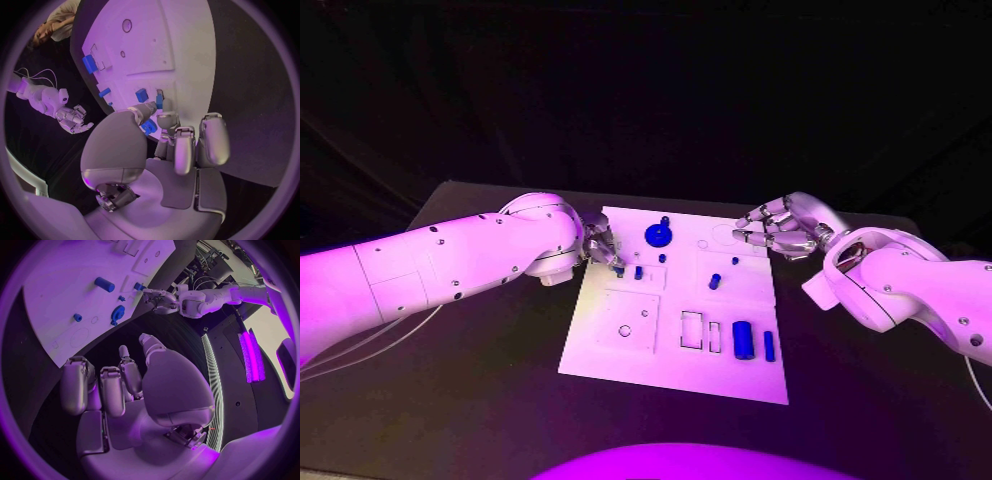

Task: Assemble the parts on the task board

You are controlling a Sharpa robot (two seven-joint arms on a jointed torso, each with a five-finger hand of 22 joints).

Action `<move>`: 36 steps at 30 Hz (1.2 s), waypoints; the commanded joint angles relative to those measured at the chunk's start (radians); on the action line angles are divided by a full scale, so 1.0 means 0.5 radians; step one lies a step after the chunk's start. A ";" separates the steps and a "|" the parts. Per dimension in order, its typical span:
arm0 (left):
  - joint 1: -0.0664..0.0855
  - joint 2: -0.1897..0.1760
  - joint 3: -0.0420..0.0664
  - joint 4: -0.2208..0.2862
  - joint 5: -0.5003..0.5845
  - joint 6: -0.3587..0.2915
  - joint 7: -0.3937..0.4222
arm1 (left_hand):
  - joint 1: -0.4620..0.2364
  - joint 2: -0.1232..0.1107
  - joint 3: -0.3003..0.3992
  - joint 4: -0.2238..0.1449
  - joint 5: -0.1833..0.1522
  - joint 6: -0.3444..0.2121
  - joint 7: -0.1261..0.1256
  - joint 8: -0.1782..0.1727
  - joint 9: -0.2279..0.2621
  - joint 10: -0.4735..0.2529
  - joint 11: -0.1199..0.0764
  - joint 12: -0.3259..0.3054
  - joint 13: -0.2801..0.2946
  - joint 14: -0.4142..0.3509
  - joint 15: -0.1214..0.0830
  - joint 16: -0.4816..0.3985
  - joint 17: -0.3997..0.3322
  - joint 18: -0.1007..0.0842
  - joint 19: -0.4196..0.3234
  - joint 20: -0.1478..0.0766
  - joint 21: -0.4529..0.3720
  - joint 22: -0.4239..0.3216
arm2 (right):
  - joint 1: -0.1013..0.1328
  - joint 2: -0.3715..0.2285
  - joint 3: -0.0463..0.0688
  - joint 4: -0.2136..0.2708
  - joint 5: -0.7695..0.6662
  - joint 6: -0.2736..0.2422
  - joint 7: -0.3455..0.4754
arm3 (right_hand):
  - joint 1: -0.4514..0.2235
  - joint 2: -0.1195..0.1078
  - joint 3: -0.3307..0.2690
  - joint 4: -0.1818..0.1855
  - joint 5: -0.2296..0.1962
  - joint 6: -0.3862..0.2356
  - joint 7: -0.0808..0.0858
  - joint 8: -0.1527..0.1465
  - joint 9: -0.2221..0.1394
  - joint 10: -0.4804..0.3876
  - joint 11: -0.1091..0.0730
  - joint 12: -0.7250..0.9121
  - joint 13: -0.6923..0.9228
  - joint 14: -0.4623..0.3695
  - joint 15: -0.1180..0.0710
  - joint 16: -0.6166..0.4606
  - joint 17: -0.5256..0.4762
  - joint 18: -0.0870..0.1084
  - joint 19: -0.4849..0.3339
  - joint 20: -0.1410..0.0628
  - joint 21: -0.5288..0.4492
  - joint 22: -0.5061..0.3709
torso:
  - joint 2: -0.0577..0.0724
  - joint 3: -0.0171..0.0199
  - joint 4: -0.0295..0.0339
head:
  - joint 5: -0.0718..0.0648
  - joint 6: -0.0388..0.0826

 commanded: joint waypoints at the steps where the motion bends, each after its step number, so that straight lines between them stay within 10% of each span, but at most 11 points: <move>1: -0.004 0.005 -0.003 0.005 -0.016 0.071 -0.013 | 0.016 -0.008 0.336 -0.337 0.010 0.003 -0.007 0.013 0.002 0.013 -0.002 0.012 0.002 0.203 -0.013 0.009 0.495 -0.023 0.010 -0.001 0.009 0.003 | -0.002 0.000 0.000 0.001 -0.007 0.014 0.019 | -0.009 0.016 -0.004 0.012 0.008 0.007 -0.007 0.011 -0.003 -0.006 -0.007 -0.001 0.032 0.156 -0.008 -0.007 0.315 0.016 -0.016 0.002 -0.009 0.191 | 0.000 -0.0010 0.001 | -0.002 -0.002; 36: -0.005 0.012 -0.003 0.002 -0.052 0.143 0.006 | 0.015 -0.016 0.337 -0.340 0.011 0.006 -0.009 0.014 0.002 0.019 -0.003 0.016 0.008 0.204 -0.013 0.009 0.495 -0.024 0.012 -0.001 0.012 0.007 | -0.004 0.006 0.000 -0.004 -0.004 0.017 0.020 | -0.009 0.016 -0.004 0.012 0.008 0.007 -0.007 0.011 -0.003 -0.006 -0.007 -0.001 0.032 0.156 -0.008 -0.007 0.315 0.016 -0.016 0.002 -0.009 0.191 | 0.001 -0.0006 -0.002 | 0.005 -0.007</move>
